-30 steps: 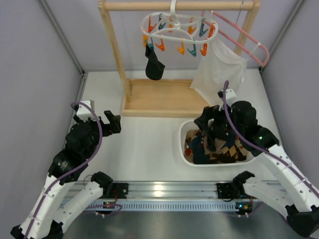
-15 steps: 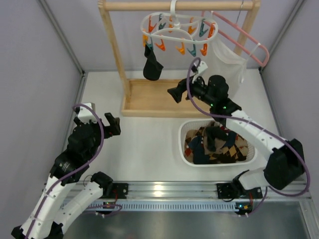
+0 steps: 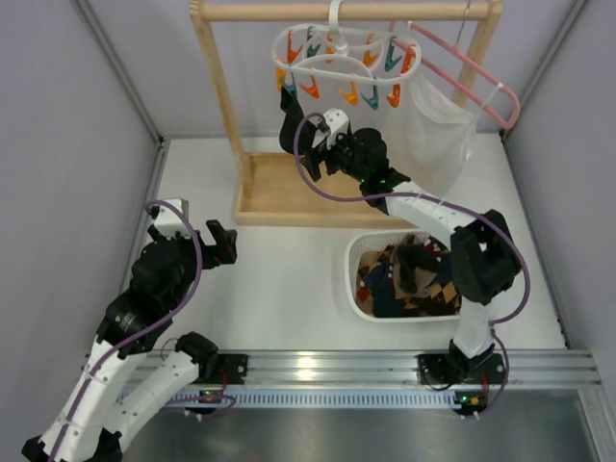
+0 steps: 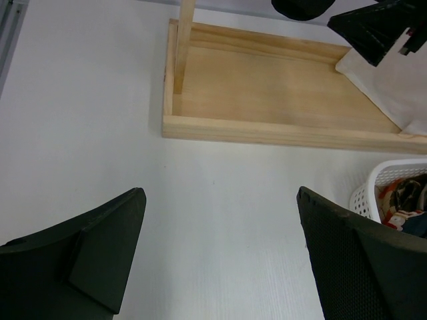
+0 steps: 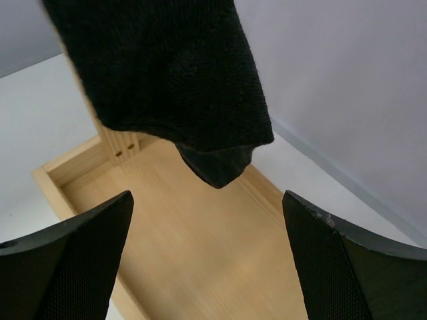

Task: Remove the socks clipped to the hanger

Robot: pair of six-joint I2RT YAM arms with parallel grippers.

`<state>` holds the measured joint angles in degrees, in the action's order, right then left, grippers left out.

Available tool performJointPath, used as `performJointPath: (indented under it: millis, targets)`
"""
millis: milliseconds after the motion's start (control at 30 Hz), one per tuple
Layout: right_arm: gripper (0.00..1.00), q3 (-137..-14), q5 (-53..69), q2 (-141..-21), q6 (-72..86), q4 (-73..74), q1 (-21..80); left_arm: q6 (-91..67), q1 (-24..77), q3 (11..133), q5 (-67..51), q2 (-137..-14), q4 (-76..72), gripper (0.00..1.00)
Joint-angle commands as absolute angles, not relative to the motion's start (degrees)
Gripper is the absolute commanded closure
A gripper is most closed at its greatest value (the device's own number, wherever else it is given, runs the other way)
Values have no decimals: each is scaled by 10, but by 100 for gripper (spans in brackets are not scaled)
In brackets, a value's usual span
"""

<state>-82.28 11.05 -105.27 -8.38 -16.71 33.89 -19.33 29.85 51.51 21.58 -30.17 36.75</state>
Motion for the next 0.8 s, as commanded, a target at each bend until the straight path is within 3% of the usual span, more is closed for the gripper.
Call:
performJointPath:
  millis: [0, 233, 267, 300, 367, 400, 500, 567, 600, 767]
  targets:
    - [12, -875, 131, -1090, -84, -254, 335, -185, 297, 514, 202, -307, 351, 2]
    - [12, -964, 185, -1172, -48, -287, 331, -185, 298, 514, 188, -314, 351, 2]
    - [16, -962, 189, -1174, -42, -311, 331, -185, 297, 513, 186, -315, 351, 2]
    - [28, -960, 192, -1174, -40, -326, 331, -185, 298, 513, 185, -316, 351, 2]
    - [40, -937, 200, -1166, -25, -376, 332, -184, 297, 513, 185, -319, 351, 2]
    - [55, -928, 201, -1164, -20, -389, 332, -184, 298, 514, 184, -321, 350, 2]
    - [79, -897, 207, -1150, -7, -420, 332, -184, 298, 515, 188, -323, 351, 2]
    - [86, -871, 210, -1131, -4, -429, 336, -184, 297, 518, 196, -326, 350, 2]
    - [96, -860, 208, -1123, -4, -447, 337, -185, 295, 519, 199, -330, 351, 2]
    - [100, -756, 189, -1053, 66, -519, 354, -226, 289, 574, 211, -348, 352, 2]
